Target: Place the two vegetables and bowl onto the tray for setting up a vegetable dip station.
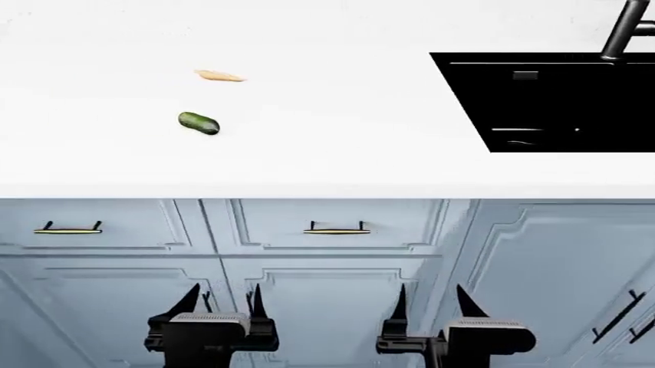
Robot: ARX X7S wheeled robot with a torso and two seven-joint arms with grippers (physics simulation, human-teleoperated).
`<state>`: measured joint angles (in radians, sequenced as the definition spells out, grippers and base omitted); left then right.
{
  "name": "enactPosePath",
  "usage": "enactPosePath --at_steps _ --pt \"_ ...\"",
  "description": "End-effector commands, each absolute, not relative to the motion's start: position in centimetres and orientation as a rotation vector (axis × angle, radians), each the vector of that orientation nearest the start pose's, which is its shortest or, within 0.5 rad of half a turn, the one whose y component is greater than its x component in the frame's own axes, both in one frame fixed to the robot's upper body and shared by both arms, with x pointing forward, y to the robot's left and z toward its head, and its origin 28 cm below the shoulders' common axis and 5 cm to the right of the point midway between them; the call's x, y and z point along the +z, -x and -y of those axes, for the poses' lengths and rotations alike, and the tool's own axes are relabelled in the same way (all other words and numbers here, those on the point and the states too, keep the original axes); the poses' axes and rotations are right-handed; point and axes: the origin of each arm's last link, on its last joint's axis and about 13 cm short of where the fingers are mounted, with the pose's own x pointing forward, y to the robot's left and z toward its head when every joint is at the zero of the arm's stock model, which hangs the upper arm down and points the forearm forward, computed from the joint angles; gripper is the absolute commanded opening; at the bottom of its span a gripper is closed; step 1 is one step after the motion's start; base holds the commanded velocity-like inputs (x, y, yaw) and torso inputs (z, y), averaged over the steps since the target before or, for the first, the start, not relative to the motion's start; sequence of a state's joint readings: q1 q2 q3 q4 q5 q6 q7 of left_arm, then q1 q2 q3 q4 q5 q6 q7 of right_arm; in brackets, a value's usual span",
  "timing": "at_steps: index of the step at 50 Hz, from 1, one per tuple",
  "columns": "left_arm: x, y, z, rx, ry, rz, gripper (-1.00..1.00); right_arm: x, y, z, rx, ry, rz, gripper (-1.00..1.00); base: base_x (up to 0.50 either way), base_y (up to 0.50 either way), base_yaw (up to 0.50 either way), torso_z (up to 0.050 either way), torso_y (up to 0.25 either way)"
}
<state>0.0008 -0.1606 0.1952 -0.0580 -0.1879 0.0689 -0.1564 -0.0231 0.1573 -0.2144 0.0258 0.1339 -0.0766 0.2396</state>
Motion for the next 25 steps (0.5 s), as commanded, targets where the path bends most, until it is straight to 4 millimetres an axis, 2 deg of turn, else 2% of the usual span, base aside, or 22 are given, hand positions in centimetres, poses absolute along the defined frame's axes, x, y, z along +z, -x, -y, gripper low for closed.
enactPosePath --at_steps 1,25 --pt "0.16 -20.46 -20.65 -0.022 0.025 -0.025 1.00 0.31 -19.92 9.14 -0.031 0.015 -0.004 1.00 0.00 0.50 0.00 0.000 0.000" --pt "0.04 -20.30 -20.60 -0.026 0.029 -0.028 1.00 0.30 -19.65 9.24 -0.046 0.020 -0.003 1.00 0.00 0.50 0.00 0.000 0.000"
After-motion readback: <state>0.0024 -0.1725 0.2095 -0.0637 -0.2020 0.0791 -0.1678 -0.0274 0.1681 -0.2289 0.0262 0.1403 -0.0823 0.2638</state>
